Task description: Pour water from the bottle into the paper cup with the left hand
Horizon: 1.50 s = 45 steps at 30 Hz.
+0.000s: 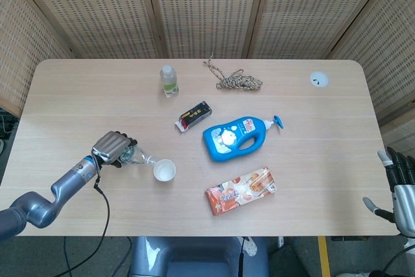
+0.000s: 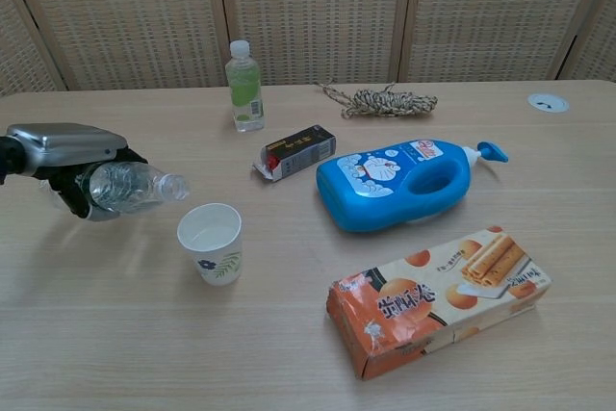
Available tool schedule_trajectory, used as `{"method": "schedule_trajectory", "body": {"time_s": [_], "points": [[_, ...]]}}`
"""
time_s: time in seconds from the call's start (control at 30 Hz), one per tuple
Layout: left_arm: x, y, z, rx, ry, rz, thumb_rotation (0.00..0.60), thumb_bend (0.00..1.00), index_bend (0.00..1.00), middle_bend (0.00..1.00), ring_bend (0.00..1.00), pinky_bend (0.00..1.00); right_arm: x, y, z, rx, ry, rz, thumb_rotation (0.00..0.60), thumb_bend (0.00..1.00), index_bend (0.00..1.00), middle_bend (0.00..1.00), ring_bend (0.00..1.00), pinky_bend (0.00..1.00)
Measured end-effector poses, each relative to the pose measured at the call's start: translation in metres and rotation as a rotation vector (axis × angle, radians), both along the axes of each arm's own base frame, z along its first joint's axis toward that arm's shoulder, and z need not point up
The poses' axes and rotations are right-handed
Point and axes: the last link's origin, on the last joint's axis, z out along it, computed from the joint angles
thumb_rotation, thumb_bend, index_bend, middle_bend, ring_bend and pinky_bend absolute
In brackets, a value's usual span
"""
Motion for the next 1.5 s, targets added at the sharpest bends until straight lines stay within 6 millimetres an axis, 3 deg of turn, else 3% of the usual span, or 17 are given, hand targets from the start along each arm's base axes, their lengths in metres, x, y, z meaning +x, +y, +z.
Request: {"method": "schedule_trajectory", "body": {"time_s": [0.57,1.5], "points": [[0.009,0.001,0.005,0.014,0.151,-0.069,0.6,0.58,0.67,0.53,0.35,0.36,-0.001,0.0,0.003,-0.002,-0.014,0.002,0.6,0.0,0.0,0.0,0.0,0.0],[0.033,-0.007,0.007,0.057,0.223,-0.098,0.6,0.57,0.67,0.53,0.35,0.36,-0.001,0.003,0.009,-0.004,-0.033,0.01,0.6,0.0,0.0,0.0,0.0,0.0]]}}
